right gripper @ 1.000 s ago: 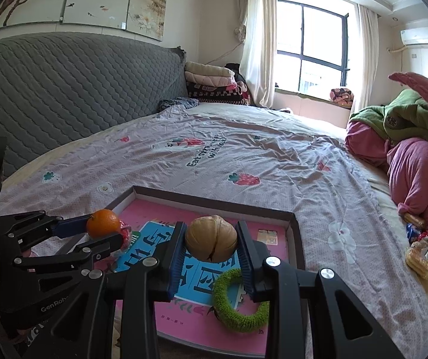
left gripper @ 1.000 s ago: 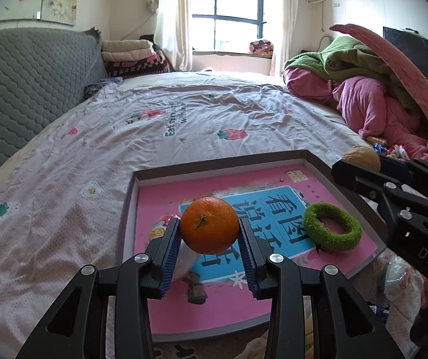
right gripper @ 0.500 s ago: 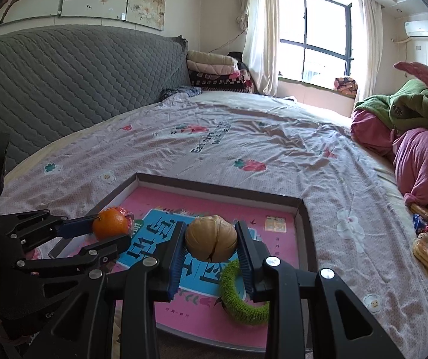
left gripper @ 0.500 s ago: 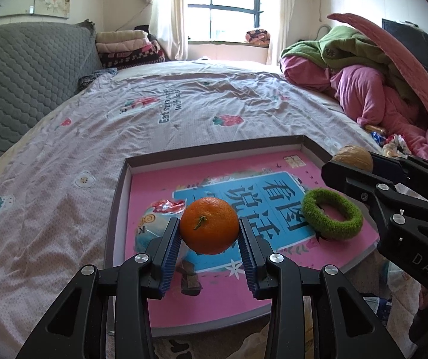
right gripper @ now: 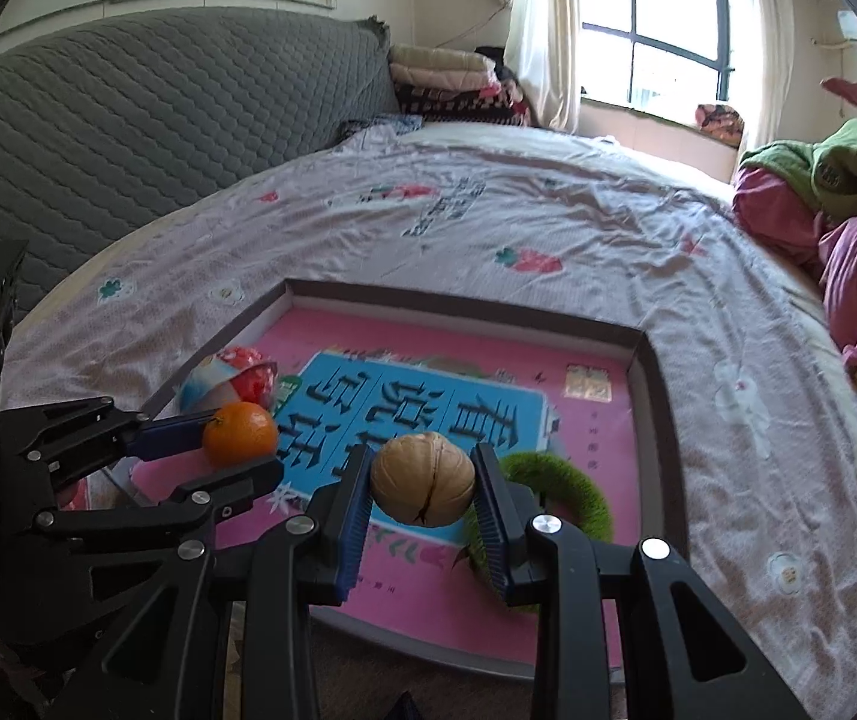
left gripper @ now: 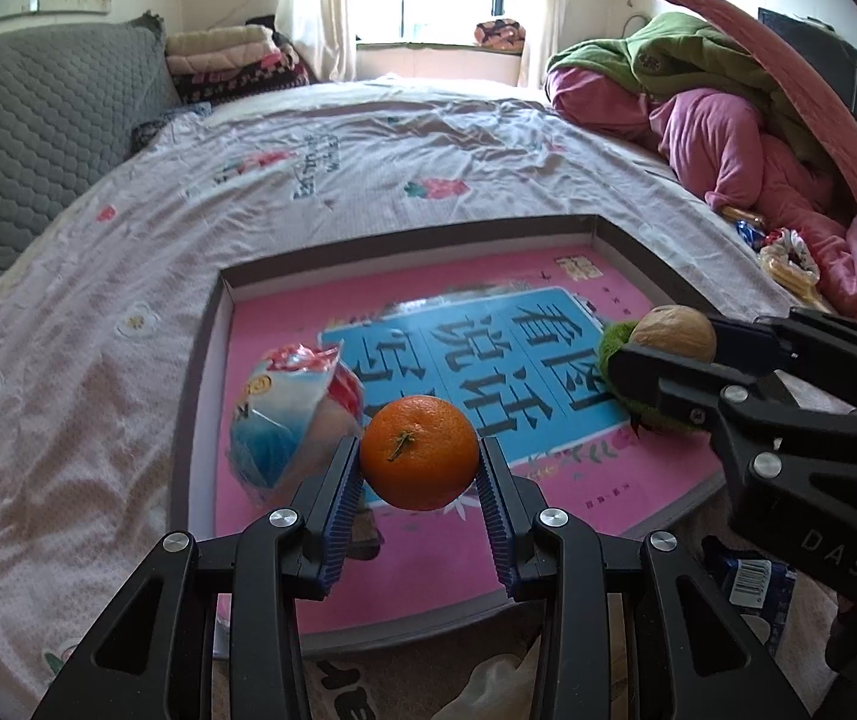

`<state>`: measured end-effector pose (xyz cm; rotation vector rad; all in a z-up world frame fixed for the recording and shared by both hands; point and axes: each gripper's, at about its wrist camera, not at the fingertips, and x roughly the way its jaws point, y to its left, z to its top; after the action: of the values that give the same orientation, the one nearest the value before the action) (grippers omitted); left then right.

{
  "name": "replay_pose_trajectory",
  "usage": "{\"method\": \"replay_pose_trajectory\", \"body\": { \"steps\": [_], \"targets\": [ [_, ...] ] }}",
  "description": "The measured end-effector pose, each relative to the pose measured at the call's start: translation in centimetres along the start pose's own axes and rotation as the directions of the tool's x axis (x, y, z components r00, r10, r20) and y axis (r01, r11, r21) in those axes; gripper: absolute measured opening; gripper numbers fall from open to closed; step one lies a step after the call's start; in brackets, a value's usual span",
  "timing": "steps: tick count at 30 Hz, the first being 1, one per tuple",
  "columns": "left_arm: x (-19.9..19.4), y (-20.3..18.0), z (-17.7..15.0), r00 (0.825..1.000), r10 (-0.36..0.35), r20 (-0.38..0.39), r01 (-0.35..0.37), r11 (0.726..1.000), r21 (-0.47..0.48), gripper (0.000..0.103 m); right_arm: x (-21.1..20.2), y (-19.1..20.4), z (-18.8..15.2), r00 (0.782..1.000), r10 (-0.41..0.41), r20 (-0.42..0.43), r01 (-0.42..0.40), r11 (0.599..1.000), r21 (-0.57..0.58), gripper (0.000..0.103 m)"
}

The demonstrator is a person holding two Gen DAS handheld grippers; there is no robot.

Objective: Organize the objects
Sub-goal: 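Carry the walnut ball with the right tool over the pink book while the left tool carries the orange there, then lower the orange onto the book and open the left tool while the right tool lowers the walnut ball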

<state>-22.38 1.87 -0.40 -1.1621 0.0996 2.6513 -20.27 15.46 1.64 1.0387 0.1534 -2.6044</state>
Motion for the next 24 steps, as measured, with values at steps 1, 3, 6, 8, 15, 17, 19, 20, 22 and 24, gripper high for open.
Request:
{"method": "replay_pose_trajectory", "body": {
  "steps": [1, 3, 6, 8, 15, 17, 19, 20, 22, 24],
  "targets": [
    [0.1, 0.0, 0.0, 1.000, -0.007, -0.006, 0.007, 1.000, 0.001, 0.040, 0.3, 0.2, -0.1, 1.000, 0.014, -0.019, -0.014, 1.000, -0.008, 0.033],
    [0.3, 0.0, 0.0, 1.000, -0.010, -0.015, 0.010, 1.000, 0.003, 0.040, 0.6, 0.4, -0.3, 0.999, 0.026, -0.041, -0.027, 1.000, -0.013, 0.033],
    [0.6, 0.0, -0.1, 0.999, -0.018, -0.036, 0.018, 1.000, 0.006, 0.040, 1.1, 0.7, -0.6, 0.997, 0.030, -0.066, -0.032, 0.999, -0.024, 0.033],
    [0.8, 0.0, -0.2, 0.998, -0.026, -0.050, 0.026, 1.000, 0.002, 0.040, 1.3, 0.7, -0.7, 0.996, 0.039, -0.080, -0.041, 0.999, -0.023, 0.033],
    [1.5, -0.2, -0.3, 0.997, -0.025, -0.077, 0.025, 1.000, 0.011, 0.040, 2.0, 1.1, -1.0, 0.992, 0.048, -0.114, -0.053, 0.998, -0.039, 0.033],
    [1.6, -0.2, -0.3, 0.996, -0.030, -0.082, 0.030, 1.000, 0.008, 0.040, 2.3, 0.9, -1.2, 0.990, 0.049, -0.130, -0.054, 0.998, -0.031, 0.033],
    [1.7, -0.2, -0.3, 0.996, -0.030, -0.082, 0.031, 0.999, 0.009, 0.040, 2.5, 0.8, -1.3, 0.989, 0.043, -0.141, -0.048, 0.998, -0.030, 0.033],
    [1.7, -0.2, -0.2, 0.996, -0.029, -0.082, 0.030, 1.000, 0.010, 0.040, 2.5, 0.8, -1.4, 0.989, 0.035, -0.145, -0.041, 0.999, -0.032, 0.033],
    [1.7, -0.3, -0.3, 0.996, -0.028, -0.082, 0.029, 1.000, 0.011, 0.040, 2.7, 0.7, -1.5, 0.988, 0.007, -0.155, -0.014, 0.999, -0.043, 0.033],
    [1.7, -0.3, -0.3, 0.996, -0.029, -0.083, 0.030, 0.999, 0.010, 0.040, 2.9, 0.8, -1.6, 0.987, -0.016, -0.162, 0.007, 0.998, -0.056, 0.033]
  ]
}}
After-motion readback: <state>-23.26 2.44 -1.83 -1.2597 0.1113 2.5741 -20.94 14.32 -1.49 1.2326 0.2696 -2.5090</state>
